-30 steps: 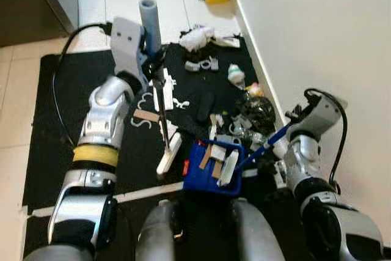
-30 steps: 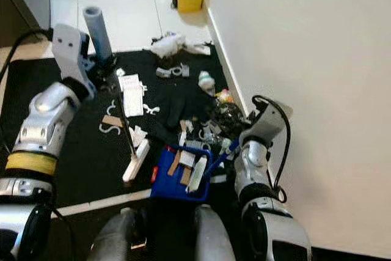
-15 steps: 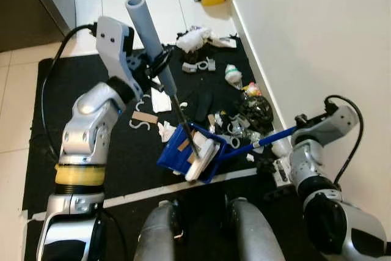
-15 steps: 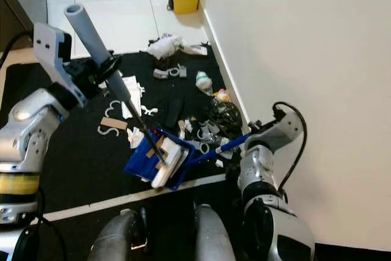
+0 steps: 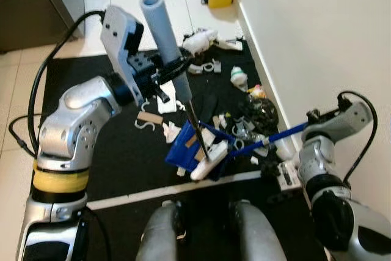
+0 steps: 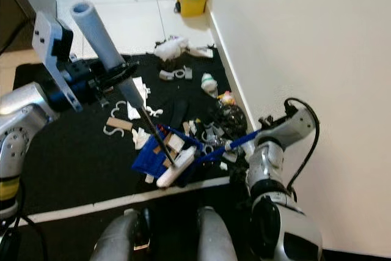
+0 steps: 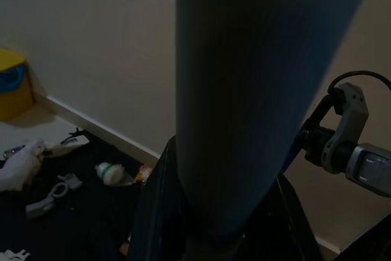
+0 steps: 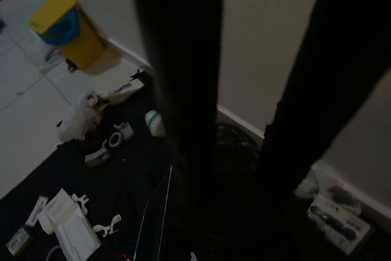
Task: Sweep floor
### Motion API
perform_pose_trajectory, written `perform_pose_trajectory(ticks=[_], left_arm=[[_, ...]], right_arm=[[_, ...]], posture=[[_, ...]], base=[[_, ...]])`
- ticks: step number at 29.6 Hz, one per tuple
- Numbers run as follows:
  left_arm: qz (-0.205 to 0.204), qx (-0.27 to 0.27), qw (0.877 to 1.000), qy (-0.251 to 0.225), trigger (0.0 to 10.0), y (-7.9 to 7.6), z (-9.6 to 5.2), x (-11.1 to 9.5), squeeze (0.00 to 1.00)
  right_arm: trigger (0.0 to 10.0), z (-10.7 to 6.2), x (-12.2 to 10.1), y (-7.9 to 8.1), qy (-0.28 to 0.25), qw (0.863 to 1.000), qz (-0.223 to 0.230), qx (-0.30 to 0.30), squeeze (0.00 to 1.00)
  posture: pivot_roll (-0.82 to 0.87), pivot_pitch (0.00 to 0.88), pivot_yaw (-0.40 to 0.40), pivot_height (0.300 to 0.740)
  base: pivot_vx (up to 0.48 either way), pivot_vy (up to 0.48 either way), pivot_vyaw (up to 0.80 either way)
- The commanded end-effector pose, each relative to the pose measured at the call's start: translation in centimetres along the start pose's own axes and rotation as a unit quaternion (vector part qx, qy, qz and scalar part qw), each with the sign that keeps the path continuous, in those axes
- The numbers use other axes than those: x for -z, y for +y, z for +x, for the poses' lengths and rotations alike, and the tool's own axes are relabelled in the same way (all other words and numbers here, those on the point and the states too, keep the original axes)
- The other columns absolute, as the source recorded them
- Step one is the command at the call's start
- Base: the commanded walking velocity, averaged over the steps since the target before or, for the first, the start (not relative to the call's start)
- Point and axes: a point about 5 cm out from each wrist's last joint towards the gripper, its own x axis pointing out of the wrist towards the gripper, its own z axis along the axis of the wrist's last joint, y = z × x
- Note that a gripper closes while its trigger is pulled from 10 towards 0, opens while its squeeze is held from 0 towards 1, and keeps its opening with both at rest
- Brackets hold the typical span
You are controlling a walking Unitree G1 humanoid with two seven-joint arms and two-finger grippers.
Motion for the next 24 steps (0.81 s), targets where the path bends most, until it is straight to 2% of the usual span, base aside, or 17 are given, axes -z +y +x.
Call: perform_pose_trajectory(ticks=[1,2,3,5,7,9,10,12,14,15,16,17,19,21,22,23,24], left_arm=[[0.084,-0.056,0.992,0.071,10.0,1.9,-1.4,0.1,0.00],[0.084,-0.056,0.992,0.071,10.0,1.9,-1.4,0.1,0.00],[0.133,-0.121,0.978,0.103,10.0,3.9,-2.6,0.1,0.00],[0.157,-0.176,0.968,0.089,10.0,5.0,-3.1,-0.6,0.00],[0.155,-0.235,0.958,0.056,10.0,6.1,-3.6,-1.5,0.00],[0.132,-0.268,0.954,0.032,10.0,6.8,-4.0,-2.1,0.00],[0.127,-0.272,0.953,0.029,10.0,6.9,-4.1,-2.2,0.00],[0.144,-0.235,0.958,0.080,10.0,6.7,-4.3,-1.7,0.00],[0.164,-0.214,0.955,0.125,10.0,6.4,-4.6,-0.9,0.00],[0.164,-0.214,0.955,0.125,10.0,6.4,-4.6,-0.9,0.00],[0.181,-0.227,0.945,0.151,10.0,6.4,-4.9,0.1,0.00],[0.181,-0.227,0.945,0.151,10.0,6.4,-4.9,0.1,0.00],[0.194,-0.238,0.936,0.173,10.0,6.5,-5.0,1.3,0.00],[0.204,-0.255,0.923,0.206,10.0,6.5,-5.4,3.4,0.00],[0.195,-0.264,0.919,0.218,10.0,6.5,-5.7,4.6,0.00],[0.195,-0.278,0.907,0.250,10.0,6.3,-6.5,6.8,0.00],[0.195,-0.278,0.907,0.250,10.0,6.3,-6.5,6.8,0.00]], right_arm=[[10.0,0.2,-0.7,-0.2,-0.021,1.000,0.003,0.004,0.00],[10.0,0.2,-0.7,-0.2,-0.021,1.000,0.003,0.004,0.00],[10.0,0.2,-0.7,-0.2,-0.021,1.000,-0.001,0.003,0.00],[10.0,0.1,-0.7,-0.3,-0.021,1.000,-0.003,0.002,0.00],[10.0,0.1,-0.6,-0.3,-0.020,1.000,-0.005,0.002,0.00],[10.0,0.1,-0.6,-0.4,-0.019,1.000,-0.006,0.001,0.00],[10.0,0.1,-0.6,-0.4,-0.020,1.000,-0.006,0.001,0.00],[10.0,0.1,-0.6,-0.3,-0.020,1.000,-0.009,0.000,0.00],[10.0,0.1,-0.5,-0.3,-0.020,1.000,-0.011,-0.001,0.00],[10.0,0.1,-0.5,-0.3,-0.020,1.000,-0.011,-0.001,0.00],[10.0,0.0,-0.5,-0.3,-0.020,1.000,-0.013,-0.001,0.00],[10.0,0.0,-0.5,-0.3,-0.020,1.000,-0.013,-0.001,0.00],[10.0,0.0,-0.4,-0.3,-0.019,1.000,-0.013,-0.001,0.00],[10.0,0.0,-0.4,-0.3,-0.020,1.000,-0.013,-0.001,0.00],[10.0,0.0,-0.4,-0.3,-0.020,1.000,-0.012,-0.001,0.00],[10.0,0.0,-0.4,-0.4,-0.022,1.000,-0.010,0.000,0.00],[10.0,0.0,-0.4,-0.4,-0.022,1.000,-0.010,0.000,0.00]], posture=[[0.04,0.179,-0.039,0.740],[0.04,0.179,-0.039,0.740],[0.04,0.177,-0.041,0.740],[0.04,0.176,-0.042,0.740],[0.04,0.176,-0.045,0.740],[0.04,0.175,-0.045,0.740],[0.04,0.175,-0.045,0.740],[0.04,0.179,-0.046,0.740],[0.04,0.181,-0.045,0.740],[0.04,0.181,-0.045,0.740],[0.05,0.181,-0.046,0.740],[0.05,0.181,-0.046,0.740],[0.05,0.180,-0.045,0.740],[0.04,0.176,-0.042,0.740],[0.04,0.176,-0.042,0.740],[0.04,0.175,-0.040,0.740],[0.04,0.175,-0.040,0.740]], base=[[0.000,0.000,0.00],[0.000,0.000,0.00],[0.000,0.000,0.00],[0.000,0.000,0.00],[0.000,0.000,0.00],[0.000,0.000,0.00],[0.000,0.000,0.00],[0.000,0.000,0.00],[0.000,0.000,0.00],[0.000,0.000,0.00],[0.000,0.000,0.00],[0.000,0.000,0.00],[0.000,0.000,0.00],[0.000,0.000,0.00],[0.000,0.000,0.00],[0.000,0.000,0.00],[0.000,0.000,0.00]])
